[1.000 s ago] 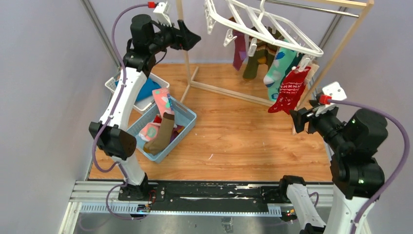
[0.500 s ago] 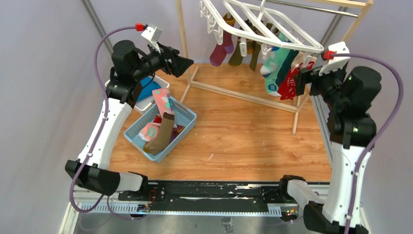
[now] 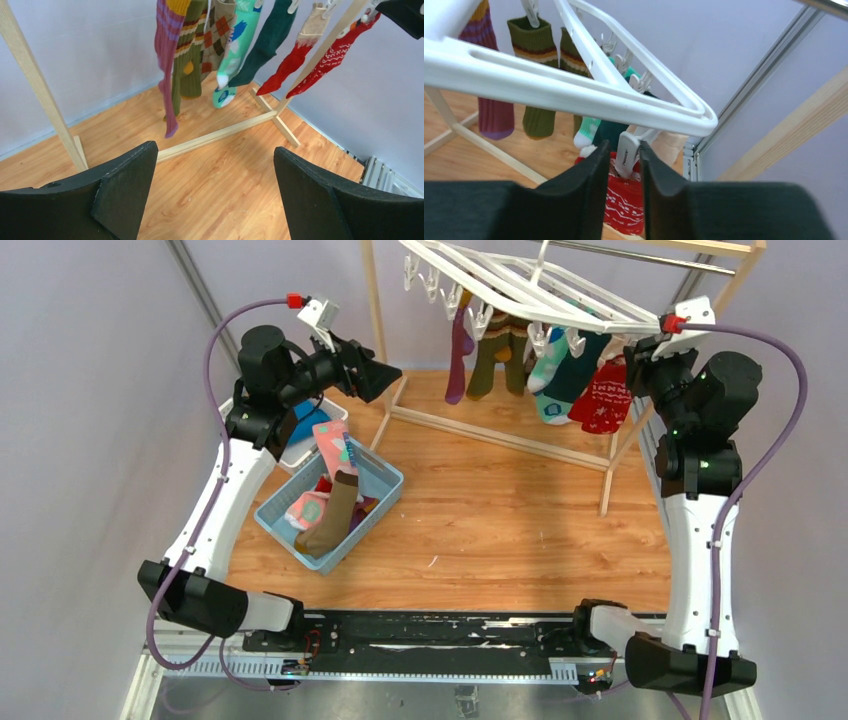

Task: Remove the socks clipped to the hanger
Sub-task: Adjust the hanger on the clothesline.

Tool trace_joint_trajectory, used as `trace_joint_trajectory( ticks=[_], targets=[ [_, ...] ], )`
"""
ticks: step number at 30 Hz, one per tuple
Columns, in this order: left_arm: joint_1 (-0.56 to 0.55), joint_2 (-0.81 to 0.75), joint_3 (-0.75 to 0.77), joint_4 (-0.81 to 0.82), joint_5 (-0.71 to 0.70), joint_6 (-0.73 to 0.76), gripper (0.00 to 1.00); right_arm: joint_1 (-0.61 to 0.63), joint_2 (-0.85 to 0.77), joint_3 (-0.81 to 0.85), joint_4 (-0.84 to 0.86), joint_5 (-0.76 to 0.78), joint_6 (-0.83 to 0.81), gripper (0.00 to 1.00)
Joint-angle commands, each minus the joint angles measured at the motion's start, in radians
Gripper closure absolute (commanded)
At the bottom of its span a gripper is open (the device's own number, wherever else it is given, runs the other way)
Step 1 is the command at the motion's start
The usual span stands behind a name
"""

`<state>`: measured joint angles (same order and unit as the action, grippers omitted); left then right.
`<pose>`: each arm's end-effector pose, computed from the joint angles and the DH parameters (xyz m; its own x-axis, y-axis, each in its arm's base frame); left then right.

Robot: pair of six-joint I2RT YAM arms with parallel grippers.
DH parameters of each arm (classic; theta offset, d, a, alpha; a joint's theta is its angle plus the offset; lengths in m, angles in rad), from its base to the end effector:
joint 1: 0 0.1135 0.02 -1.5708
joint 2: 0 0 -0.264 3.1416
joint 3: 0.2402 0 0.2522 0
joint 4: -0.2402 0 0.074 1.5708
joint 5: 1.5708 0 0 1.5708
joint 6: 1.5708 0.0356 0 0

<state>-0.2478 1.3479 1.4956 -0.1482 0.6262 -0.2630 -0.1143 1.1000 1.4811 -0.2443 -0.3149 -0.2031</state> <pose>0.2837 -0.0933 0.4663 -0.1998 -0.1667 -0.9655 0.7404 0.6197 -0.2603 0.2120 -0.0132 0.5103 0.1723 -0.2128 -0.9618 -0.1650 0.9563 -0.2412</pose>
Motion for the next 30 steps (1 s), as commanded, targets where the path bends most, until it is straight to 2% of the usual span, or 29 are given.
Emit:
trace_joint_trajectory(
  ticks=[1, 11, 25, 30],
  targets=[
    [0.007, -0.003, -0.003, 0.042, 0.025, -0.018, 0.09, -0.015, -0.022, 0.005, 0.093, 0.020, -0.012, 0.78],
    [0.007, -0.034, -0.011, -0.004, 0.032, 0.034, 0.08, -0.015, -0.081, 0.005, 0.028, -0.001, -0.014, 0.84],
    [0.007, -0.135, -0.014, -0.118, 0.058, 0.142, 0.07, -0.013, -0.122, 0.053, -0.091, -0.083, -0.018, 0.85],
    [0.004, -0.223, -0.001, -0.043, 0.114, 0.099, 0.07, -0.006, -0.120, 0.055, -0.104, -0.116, -0.011, 0.85]
  ],
)
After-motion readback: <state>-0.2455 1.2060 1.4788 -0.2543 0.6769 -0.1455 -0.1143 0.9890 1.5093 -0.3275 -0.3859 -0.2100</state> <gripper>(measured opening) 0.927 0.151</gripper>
